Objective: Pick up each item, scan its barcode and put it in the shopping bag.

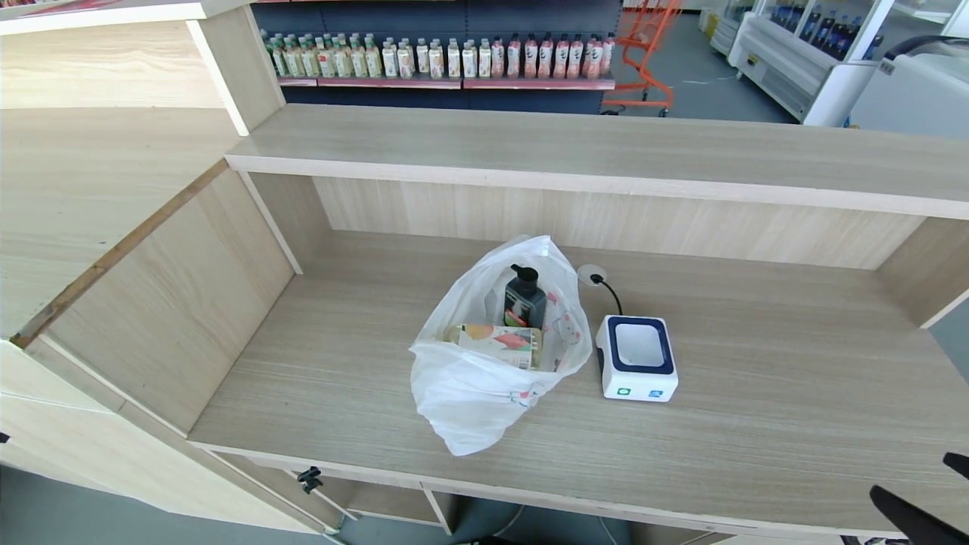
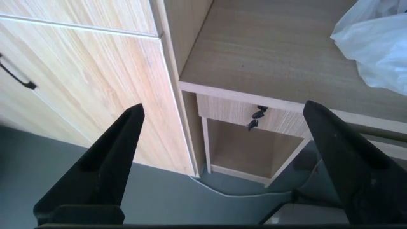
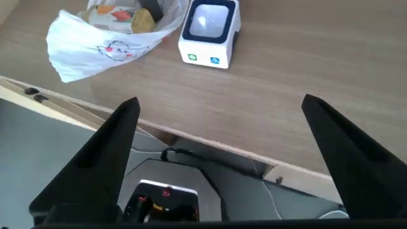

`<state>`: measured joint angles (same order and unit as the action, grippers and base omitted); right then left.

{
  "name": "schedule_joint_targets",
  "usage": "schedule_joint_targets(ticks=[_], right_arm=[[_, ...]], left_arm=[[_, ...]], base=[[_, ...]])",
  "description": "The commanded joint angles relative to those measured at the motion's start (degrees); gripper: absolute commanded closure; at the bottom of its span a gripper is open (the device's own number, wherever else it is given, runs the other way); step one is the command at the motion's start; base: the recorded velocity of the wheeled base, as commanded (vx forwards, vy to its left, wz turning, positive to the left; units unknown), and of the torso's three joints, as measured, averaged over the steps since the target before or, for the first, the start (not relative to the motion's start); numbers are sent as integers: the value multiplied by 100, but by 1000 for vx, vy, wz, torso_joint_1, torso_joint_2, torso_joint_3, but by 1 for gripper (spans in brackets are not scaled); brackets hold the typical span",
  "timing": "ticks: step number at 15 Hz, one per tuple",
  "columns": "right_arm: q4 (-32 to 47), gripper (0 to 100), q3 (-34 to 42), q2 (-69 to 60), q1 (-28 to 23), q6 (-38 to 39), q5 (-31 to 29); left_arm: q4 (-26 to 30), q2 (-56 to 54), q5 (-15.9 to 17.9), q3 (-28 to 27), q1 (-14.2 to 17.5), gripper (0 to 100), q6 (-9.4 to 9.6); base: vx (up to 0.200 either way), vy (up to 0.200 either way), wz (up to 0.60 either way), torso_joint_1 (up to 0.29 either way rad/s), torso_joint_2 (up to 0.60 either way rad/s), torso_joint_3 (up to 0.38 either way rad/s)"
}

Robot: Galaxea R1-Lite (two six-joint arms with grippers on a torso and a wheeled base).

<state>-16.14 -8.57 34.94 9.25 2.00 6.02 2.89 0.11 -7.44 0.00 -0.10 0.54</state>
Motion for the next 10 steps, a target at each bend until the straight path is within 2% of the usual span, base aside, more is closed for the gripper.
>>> schedule_joint_targets(ticks=[1,3,4,5,10], right_arm=[[1342,0,857,-2782,-1224,-253,-189],[1298,0,857,-3090,-1180,-516,-66],[1368,0,857,-3494,-925,-560,-330],[1447,0,857,-3485,-916,-595,-453],[1517,0,857,-3494,-925,-341,-506]], left_arm=[[1,-2,-3,0,1,0,-1],[1,-2,-3,0,1,0,-1],[1,-2,-3,0,1,0,-1],[1,-2,-3,0,1,0,-1],[1,-2,-3,0,1,0,-1]], base=[[0,0,0,0,0,0],[0,0,0,0,0,0],[0,0,0,0,0,0],[0,0,0,0,0,0],[0,0,0,0,0,0]])
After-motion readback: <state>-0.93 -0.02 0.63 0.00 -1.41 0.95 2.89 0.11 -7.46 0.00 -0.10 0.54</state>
